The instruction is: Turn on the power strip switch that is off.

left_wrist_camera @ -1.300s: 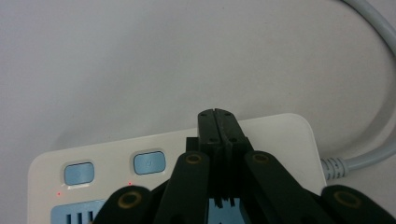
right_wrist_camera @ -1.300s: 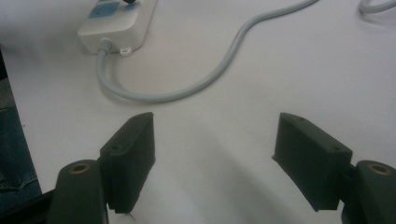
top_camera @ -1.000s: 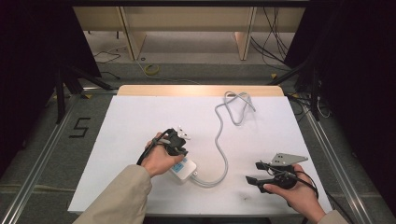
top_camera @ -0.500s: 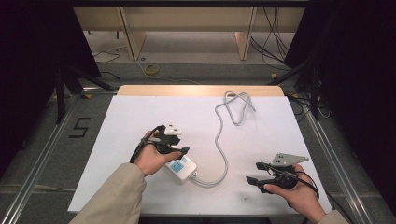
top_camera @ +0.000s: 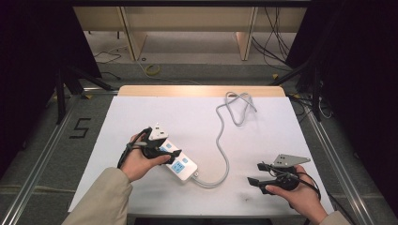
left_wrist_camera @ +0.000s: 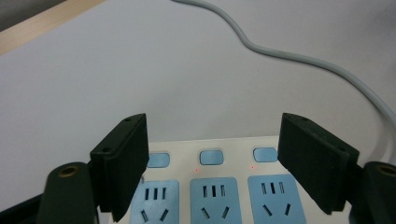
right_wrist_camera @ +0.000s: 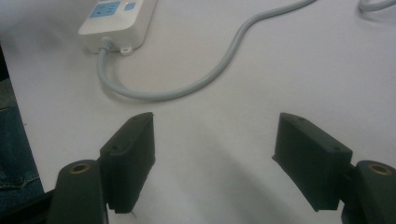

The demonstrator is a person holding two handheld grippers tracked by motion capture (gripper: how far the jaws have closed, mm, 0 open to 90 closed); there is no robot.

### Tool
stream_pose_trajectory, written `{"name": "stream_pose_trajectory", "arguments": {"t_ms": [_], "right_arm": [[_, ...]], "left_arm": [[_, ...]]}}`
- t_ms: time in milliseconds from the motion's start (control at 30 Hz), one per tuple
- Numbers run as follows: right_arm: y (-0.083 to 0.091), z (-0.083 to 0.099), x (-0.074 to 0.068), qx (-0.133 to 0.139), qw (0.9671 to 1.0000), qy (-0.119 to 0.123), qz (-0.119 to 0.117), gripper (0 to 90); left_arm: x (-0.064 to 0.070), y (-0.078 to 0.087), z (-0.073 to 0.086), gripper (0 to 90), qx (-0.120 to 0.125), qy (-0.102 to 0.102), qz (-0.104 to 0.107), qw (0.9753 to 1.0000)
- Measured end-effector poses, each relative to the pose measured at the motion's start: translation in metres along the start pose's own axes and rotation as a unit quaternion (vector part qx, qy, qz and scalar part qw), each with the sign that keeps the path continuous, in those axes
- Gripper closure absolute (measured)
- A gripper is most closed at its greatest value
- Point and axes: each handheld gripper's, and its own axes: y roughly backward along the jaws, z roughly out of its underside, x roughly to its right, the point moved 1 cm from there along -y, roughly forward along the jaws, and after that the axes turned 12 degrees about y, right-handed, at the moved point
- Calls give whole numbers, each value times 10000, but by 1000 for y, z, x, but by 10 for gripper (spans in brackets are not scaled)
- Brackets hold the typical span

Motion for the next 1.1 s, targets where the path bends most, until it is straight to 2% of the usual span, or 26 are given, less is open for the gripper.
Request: {"name": "stream_pose_trajectory", "arguments": {"t_ms": [200, 600, 767, 967, 1100], "right_arm": [[1, 0, -1, -14, 10000, -5, -5, 291], [3, 2, 0, 32, 10000, -9, -5, 288], [4, 3, 0, 32, 10000, -18, 9, 288], [4, 3, 0, 37, 10000, -19, 19, 289], [4, 3, 0, 40, 10000, -13, 15, 288]], "left_arm": [[-8, 11, 10, 213, 93, -7, -43, 9999], [-24, 26, 32, 174, 79, -7, -190, 9998], [-32, 34, 44, 161, 48, -68, -307, 9995], [-42, 41, 57, 160, 6, 36, -448, 9990], [-44, 43, 63, 160, 37, 102, -512, 9986]]}}
